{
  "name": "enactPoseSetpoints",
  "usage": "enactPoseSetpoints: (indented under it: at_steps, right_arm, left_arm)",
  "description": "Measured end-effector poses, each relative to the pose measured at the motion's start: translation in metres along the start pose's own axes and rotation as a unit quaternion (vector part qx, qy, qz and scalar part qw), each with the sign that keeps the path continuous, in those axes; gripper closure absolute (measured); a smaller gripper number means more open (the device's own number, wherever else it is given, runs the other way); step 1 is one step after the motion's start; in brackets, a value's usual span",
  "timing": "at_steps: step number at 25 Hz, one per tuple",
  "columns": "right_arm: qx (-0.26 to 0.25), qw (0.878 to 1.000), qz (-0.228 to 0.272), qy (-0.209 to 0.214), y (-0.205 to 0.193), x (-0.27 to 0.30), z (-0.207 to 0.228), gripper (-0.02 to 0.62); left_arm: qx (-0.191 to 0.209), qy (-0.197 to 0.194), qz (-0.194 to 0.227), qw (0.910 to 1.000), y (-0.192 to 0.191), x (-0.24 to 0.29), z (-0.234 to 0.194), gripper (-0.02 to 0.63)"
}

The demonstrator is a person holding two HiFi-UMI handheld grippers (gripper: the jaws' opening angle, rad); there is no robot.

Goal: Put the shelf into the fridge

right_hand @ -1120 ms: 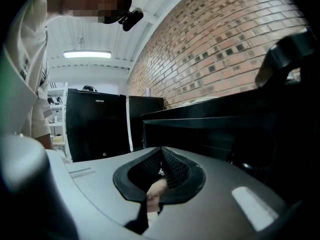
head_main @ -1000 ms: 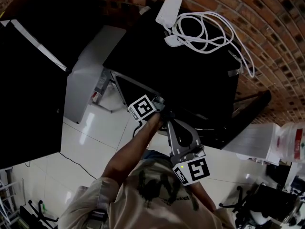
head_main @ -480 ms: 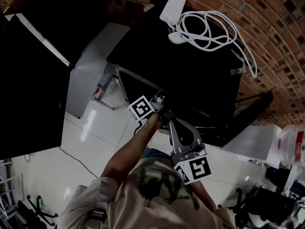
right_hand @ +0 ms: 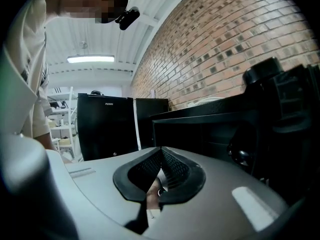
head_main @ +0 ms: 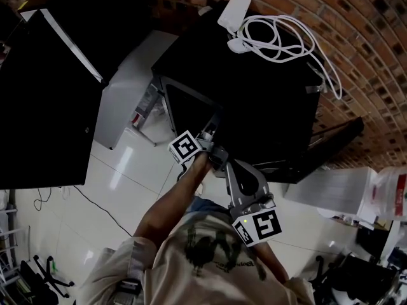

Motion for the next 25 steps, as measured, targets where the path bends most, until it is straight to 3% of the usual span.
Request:
enactPoseSetpoints:
  at_steps: [8,14,20,25]
  right_arm:
    - [0.007,1.0,0.01,0.004,-0.003,-0.016,-0.008,0.595]
    - [0.001,1.0,0.018,0.015,0.0,-0.022,-0.012,0.595]
    - [-0.007,0.999,0.032,0.04,0.006,-0.027,-0.018,0.595]
    - [-0.011,0.998,0.037,0.052,0.01,-0.034,-0.026,0.595]
  left_arm:
    - [0.004,-0.001,0.012,0.9999,-0.009,-0.046,0.019,0.448]
    - [-0.009,-0.038,0.032,0.9987,-0.026,-0.085,0.067,0.466]
    - [0.05,-0.069,0.045,0.9954,-0.044,-0.119,0.12,0.52]
    - [0.151,-0.048,0.054,0.9859,-0.052,-0.156,0.149,0.586]
Point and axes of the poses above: the fingertips, and each gripper's own axes: x forward along the fingers, z to its right, y out of its top, the point moved 10 cm from there along -x, backward along the fingers, and after that the axes turned 15 degrees about -x, right-handed, at the moved point
